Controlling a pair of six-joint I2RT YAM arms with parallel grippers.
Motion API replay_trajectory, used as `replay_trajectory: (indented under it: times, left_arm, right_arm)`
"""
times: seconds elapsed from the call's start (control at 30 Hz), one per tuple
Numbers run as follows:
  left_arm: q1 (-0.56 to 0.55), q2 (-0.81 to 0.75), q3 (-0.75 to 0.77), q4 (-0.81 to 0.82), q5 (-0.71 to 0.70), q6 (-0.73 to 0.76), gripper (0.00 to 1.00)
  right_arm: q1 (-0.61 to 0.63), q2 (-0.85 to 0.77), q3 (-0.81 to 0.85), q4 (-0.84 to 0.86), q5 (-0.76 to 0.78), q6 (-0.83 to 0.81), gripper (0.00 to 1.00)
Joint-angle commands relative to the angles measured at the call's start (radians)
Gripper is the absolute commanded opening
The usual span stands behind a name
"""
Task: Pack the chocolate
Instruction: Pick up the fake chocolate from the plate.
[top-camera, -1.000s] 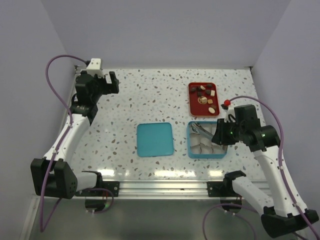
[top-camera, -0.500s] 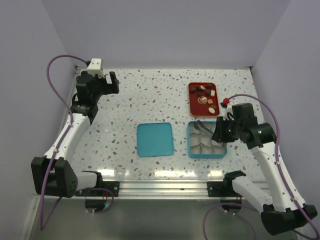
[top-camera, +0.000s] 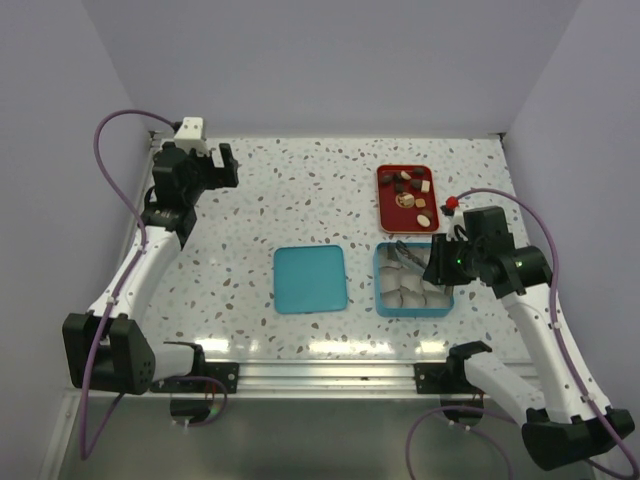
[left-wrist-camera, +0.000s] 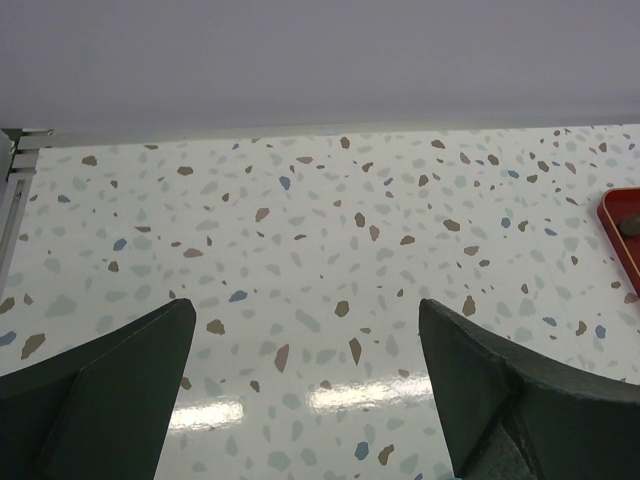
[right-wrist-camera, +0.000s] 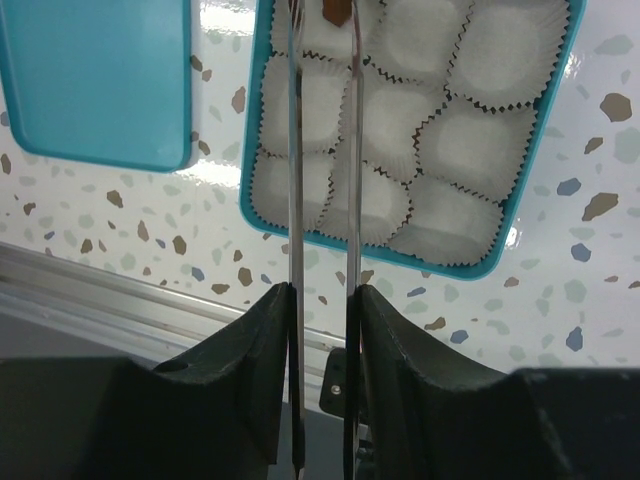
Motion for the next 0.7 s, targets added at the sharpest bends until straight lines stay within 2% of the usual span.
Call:
replay_trajectory:
  times: [0.0, 0.47, 0.67]
  left_arm:
    - [-0.005, -0.003, 0.018, 0.017, -0.005, -0.001, 1.0]
    - [-0.005, -0.003, 0.018, 0.02, 0.0, -0.004, 1.0]
    - [-0.005, -0.003, 0.018, 0.023, 0.003, -0.004, 1.0]
  right_arm:
    - [0.002, -0.005, 0.012, 0.013, 0.015, 0.0, 0.36]
    - [0.002, -0.018, 0.052, 0.001, 0.034, 0.003, 0.32]
    - [0.002, 0.03, 0.118, 0.035, 0.05, -0.006, 0.31]
